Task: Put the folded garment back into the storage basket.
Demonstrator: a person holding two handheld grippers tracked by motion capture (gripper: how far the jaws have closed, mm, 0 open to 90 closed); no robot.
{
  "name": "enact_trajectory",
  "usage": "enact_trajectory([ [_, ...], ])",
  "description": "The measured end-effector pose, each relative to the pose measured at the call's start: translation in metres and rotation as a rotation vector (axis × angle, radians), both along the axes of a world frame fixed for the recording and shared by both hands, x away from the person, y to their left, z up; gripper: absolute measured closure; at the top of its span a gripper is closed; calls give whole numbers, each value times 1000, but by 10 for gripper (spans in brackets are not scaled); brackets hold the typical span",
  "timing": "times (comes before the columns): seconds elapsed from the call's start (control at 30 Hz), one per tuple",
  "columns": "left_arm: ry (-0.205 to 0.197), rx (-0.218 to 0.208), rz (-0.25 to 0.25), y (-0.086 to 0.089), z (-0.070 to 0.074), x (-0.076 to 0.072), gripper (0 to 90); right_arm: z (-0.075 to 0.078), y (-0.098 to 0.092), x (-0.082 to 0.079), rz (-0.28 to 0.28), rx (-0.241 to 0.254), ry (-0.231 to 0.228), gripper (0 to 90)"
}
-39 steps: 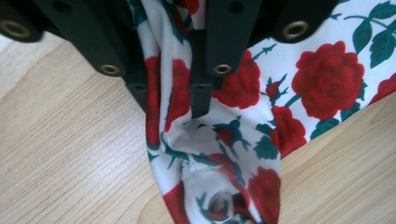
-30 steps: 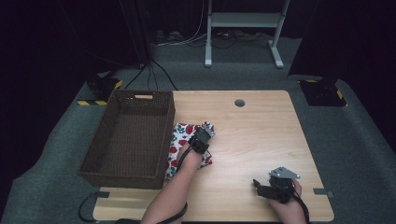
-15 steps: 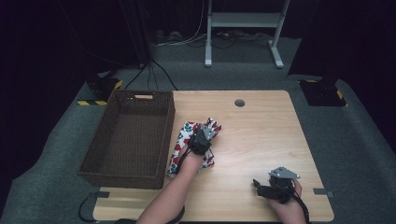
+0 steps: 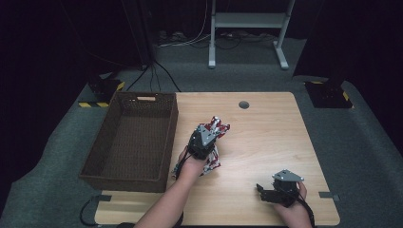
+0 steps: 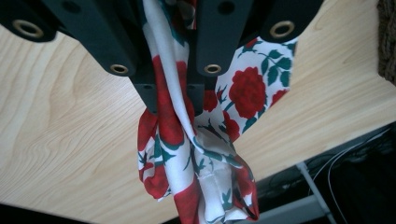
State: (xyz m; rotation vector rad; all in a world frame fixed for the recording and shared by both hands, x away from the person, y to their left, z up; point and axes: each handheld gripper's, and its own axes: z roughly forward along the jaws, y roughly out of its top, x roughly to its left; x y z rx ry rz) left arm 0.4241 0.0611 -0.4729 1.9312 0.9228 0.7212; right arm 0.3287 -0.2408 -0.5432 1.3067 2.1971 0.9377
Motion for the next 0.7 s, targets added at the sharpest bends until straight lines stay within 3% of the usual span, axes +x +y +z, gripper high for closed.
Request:
enact_trajectory([
  [0.27,-55,-75,-6,10,15,-5,825,0,0,0,6,1,3,77],
  [0.47,-119,-137,-16,18,25,-12,825,0,0,0,6,2,3,76],
  [0.7,-165,-172,-19,25,36,-17,824,0,0,0,6,2,3,76],
])
